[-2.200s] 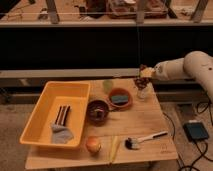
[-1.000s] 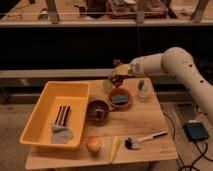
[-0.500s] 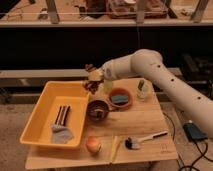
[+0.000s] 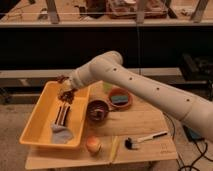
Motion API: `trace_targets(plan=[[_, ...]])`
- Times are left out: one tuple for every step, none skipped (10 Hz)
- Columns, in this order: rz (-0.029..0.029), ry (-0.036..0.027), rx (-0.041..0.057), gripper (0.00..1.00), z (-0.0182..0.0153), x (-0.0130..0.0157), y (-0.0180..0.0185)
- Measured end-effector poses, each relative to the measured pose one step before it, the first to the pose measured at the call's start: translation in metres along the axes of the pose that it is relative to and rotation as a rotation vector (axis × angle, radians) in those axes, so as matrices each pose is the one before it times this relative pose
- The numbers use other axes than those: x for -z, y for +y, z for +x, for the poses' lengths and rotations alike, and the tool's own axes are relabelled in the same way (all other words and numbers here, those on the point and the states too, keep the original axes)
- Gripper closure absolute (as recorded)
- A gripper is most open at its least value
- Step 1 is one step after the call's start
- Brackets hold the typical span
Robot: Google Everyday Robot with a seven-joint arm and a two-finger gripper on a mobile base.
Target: Place grapes in tray
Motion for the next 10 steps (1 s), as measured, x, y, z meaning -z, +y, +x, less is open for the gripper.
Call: trace_targets(plan=[[-0.00975,-0.05687,0.00675,0.82,-0.00145,-0.02792,-0.00645],[-0.01219,-0.05103,-0.00161,0.71,-0.00204,-0.02486,-0.00241],[-0.00816,-0.04175,-0.00961,0.61,-0.00065,-0.01876,-0.00007],[-0.00422,-0.02619,-0.01530,0.53,-0.00100,-0.01042,0.00147],[-0.00741,-0.03293,-0.03283,0.40,-0.00642,-0.01495,0.00520],[-0.00768,-0.01682,-0.02565,0.32,-0.00688,-0.00880,0.00726],[-0.00622,-0.01245,-0.03886,0.24,-0.00817,-0.00611,0.01060],[-0.00436,-0.00483,-0.05283,0.20,-0.00795,-0.00155,0.01442],[-0.00285,0.00740,-0.07784,0.20,-0.00779,0.00348,0.02098],[0.00057,0.00183,-0.01066,0.20,-0.00034,0.00054,0.00218]])
